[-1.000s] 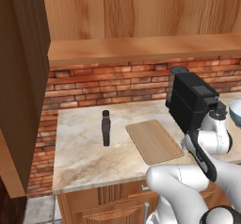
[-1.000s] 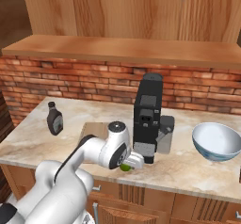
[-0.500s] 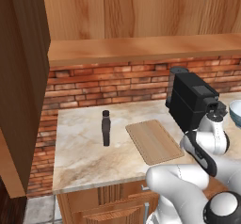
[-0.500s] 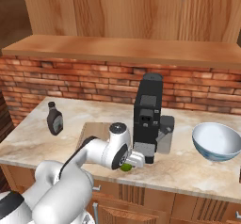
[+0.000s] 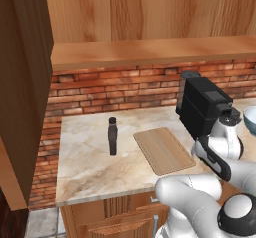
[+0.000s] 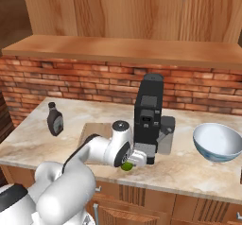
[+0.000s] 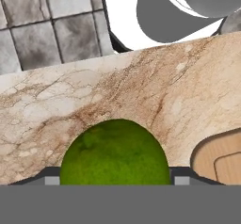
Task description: Open the cabinet. Place the bowl and condiment on the counter. Then place the lime and garlic on the cutting board.
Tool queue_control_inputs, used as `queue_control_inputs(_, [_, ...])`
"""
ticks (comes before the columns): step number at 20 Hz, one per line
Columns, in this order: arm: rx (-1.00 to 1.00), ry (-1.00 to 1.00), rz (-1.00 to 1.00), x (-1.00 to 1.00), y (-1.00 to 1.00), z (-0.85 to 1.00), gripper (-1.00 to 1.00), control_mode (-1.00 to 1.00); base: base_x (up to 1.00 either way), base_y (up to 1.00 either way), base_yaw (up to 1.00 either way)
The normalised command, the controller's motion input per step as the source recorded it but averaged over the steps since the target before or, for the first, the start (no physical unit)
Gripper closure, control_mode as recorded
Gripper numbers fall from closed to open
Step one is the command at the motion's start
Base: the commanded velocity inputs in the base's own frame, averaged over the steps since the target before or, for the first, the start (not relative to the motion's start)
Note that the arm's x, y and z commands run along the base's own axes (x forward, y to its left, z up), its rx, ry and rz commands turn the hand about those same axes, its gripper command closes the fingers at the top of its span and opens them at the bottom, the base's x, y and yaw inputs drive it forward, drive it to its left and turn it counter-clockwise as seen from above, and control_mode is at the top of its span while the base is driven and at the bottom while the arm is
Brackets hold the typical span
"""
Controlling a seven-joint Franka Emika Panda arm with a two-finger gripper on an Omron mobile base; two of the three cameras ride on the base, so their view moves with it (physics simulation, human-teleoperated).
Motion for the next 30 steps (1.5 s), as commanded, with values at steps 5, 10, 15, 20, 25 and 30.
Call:
queue_control_inputs(5, [0.0,0.03,0.0,-0.01,0.21,0.28,1.0,-1.0,0.0,0.0,0.0])
queue_control_inputs(10, [0.0,0.04,0.0,0.0,0.22,0.32,1.0,-1.0,0.0,0.0,0.0])
queue_control_inputs(15, [0.0,0.04,0.0,0.0,0.23,0.22,1.0,-1.0,0.0,0.0,0.0])
queue_control_inputs(20, [0.01,0.03,0.0,0.0,0.25,0.07,1.0,-1.0,0.0,0.0,0.0])
queue_control_inputs(25, [0.02,0.02,0.0,0.0,0.24,0.0,1.0,-1.0,0.0,0.0,0.0])
queue_control_inputs(30, [0.02,0.0,0.0,0.0,0.27,0.0,1.0,-1.0,0.0,0.0,0.0])
